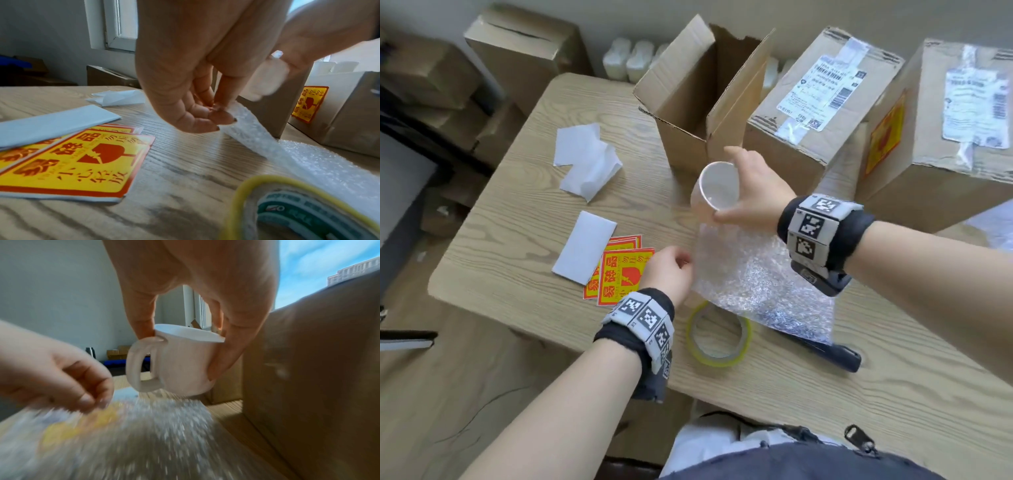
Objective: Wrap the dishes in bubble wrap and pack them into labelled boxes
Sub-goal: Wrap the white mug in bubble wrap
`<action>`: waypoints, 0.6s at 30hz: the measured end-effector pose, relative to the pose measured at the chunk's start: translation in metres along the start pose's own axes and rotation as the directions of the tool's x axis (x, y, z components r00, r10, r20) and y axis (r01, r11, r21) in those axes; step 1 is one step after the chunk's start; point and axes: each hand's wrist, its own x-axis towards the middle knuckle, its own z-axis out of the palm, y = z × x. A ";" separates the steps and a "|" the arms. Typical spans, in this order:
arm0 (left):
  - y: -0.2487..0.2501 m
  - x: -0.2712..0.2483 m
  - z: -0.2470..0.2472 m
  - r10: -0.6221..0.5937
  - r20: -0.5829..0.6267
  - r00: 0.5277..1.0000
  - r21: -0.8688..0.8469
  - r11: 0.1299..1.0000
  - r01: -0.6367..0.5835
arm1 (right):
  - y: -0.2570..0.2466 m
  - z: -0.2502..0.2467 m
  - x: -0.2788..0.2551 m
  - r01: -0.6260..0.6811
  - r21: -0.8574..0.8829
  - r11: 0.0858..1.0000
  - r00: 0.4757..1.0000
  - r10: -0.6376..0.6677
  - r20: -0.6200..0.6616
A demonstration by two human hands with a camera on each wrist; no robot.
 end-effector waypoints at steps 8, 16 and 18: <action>0.015 0.010 0.005 -0.016 -0.043 0.999 0.000 1.000 0.016 | 0.060 0.006 -0.055 -0.170 -0.250 0.953 0.974 0.200 0.103; 0.022 0.001 0.005 -0.016 0.006 1.000 -0.007 1.000 0.016 | 0.073 0.033 -0.063 -0.164 -0.282 0.945 0.977 0.195 0.085; 0.025 -0.001 0.008 -0.009 0.010 1.000 -0.033 0.999 0.009 | 0.076 0.034 -0.067 -0.173 -0.233 0.957 0.975 0.200 0.097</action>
